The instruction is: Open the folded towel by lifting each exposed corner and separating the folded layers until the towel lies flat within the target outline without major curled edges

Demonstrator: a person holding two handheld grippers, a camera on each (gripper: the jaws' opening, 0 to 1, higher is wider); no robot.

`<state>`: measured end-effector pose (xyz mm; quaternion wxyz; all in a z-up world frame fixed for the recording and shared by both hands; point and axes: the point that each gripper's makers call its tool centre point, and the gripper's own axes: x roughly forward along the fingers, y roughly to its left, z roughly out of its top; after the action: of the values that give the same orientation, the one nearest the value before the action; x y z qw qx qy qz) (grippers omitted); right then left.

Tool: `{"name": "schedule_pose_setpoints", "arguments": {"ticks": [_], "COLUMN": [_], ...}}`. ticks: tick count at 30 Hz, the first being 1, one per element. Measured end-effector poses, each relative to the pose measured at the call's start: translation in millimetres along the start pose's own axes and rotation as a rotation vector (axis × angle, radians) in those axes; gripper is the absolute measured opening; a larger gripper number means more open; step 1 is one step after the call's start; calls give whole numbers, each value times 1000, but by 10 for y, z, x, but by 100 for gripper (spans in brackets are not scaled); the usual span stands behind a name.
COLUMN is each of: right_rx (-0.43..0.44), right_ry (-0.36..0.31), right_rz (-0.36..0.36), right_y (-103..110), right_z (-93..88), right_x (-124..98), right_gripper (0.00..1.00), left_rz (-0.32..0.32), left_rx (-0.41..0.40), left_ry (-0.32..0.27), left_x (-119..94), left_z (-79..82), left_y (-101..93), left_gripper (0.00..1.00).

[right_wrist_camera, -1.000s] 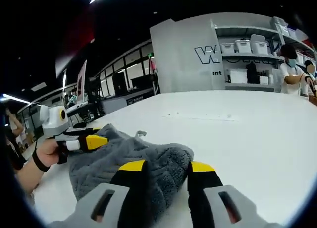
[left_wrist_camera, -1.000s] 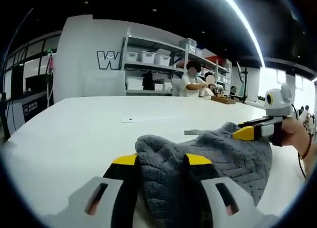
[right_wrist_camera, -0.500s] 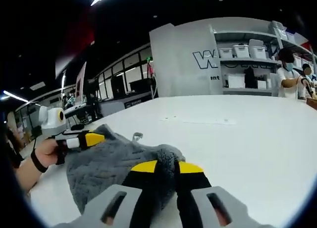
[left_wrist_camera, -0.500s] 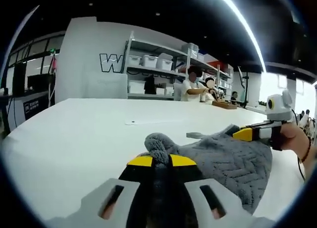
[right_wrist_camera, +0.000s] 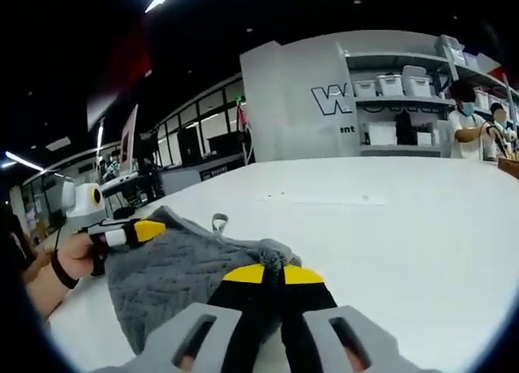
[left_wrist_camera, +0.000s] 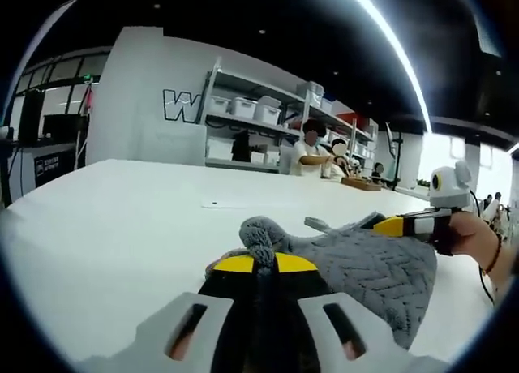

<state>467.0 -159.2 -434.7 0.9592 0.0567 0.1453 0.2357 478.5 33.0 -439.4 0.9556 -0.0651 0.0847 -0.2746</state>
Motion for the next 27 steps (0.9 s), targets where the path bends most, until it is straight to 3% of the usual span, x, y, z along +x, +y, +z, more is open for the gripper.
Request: {"name": "schedule_pose_setpoints", "arguments": {"ticks": [8, 11, 21, 24, 27], "right_rx": [-75, -60, -39, -52, -52], "right_ry": [-8, -17, -32, -28, -29], "right_rz": [-44, -47, -48, -48, -45], "right_y": [19, 4, -22, -28, -35], "right_z": [57, 79, 82, 64, 61], "right_x": [1, -4, -23, -18, -20], "right_gripper": [0, 0, 0, 0, 0], "left_rz": [-10, -20, -24, -25, -37], "left_rx": [13, 78, 73, 105, 61], "left_ry": [-34, -39, -51, -51, -50], "left_x": [-14, -25, -8, 0, 2], "left_z": [61, 105, 132, 152, 155], "left_y": [-18, -38, -47, -53, -35], "left_gripper": [4, 3, 3, 3, 3]}}
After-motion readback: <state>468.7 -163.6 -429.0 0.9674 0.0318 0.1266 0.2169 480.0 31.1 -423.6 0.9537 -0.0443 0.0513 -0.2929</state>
